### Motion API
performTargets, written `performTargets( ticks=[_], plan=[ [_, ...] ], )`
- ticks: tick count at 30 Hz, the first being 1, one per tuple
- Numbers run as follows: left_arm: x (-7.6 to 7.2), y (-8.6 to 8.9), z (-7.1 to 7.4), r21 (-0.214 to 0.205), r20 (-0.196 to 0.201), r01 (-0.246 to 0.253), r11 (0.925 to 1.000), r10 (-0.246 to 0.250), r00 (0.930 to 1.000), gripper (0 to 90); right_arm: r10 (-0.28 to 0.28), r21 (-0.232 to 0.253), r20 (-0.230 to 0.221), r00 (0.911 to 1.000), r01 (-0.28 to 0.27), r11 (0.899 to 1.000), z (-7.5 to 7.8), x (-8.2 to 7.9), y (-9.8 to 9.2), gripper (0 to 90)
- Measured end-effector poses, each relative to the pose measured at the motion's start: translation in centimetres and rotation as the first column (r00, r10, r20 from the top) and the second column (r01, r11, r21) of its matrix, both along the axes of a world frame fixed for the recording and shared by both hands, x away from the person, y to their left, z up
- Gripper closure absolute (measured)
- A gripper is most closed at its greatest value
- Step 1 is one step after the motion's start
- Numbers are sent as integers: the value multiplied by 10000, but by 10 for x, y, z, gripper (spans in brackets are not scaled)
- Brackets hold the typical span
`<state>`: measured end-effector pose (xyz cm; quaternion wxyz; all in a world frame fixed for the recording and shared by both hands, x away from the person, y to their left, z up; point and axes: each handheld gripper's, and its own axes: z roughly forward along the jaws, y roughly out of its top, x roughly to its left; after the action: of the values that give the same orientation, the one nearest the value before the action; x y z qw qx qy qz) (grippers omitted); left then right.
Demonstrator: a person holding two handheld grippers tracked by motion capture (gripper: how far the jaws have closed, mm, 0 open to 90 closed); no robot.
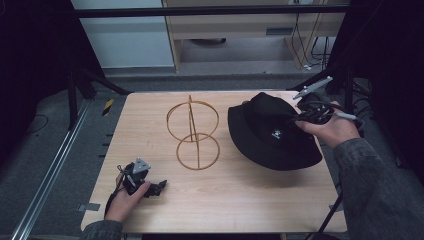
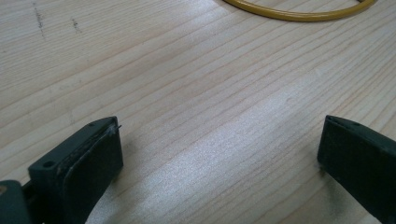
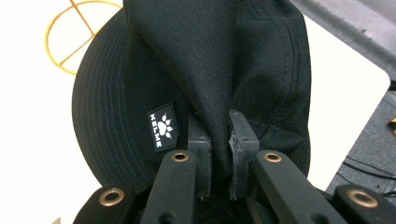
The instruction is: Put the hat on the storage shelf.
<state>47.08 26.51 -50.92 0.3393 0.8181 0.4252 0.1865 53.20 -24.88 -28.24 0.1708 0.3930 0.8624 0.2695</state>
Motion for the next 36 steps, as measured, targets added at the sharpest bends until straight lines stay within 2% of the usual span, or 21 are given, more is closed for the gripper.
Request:
performTargets(
  ticks=[1, 9, 17, 30, 36],
  plan=[
    [0, 0, 0, -2, 1, 0, 10000, 0, 10000, 0, -3, 85, 181, 9998, 1, 10000, 5, -3, -3, 826],
    [0, 0, 0, 5, 2, -4, 10000, 4, 10000, 0, 19, 453, 692, 9976, -50, 9990, 20, -19, -14, 826],
    [0, 0, 0, 3, 3, -6, 10000, 6, 10000, 0, 21, 483, 1107, 9938, -75, 9988, 28, -31, -19, 826],
    [0, 0, 0, 37, 23, 21, 10000, -21, 10000, 0, 7, 720, 1381, 9904, -108, 9973, 35, -41, -25, 826],
    [0, 0, 0, 1, 3, -5, 10000, 5, 10000, 0, 2, 838, 1583, 9874, -136, 9964, 42, -45, -24, 826]
  ],
)
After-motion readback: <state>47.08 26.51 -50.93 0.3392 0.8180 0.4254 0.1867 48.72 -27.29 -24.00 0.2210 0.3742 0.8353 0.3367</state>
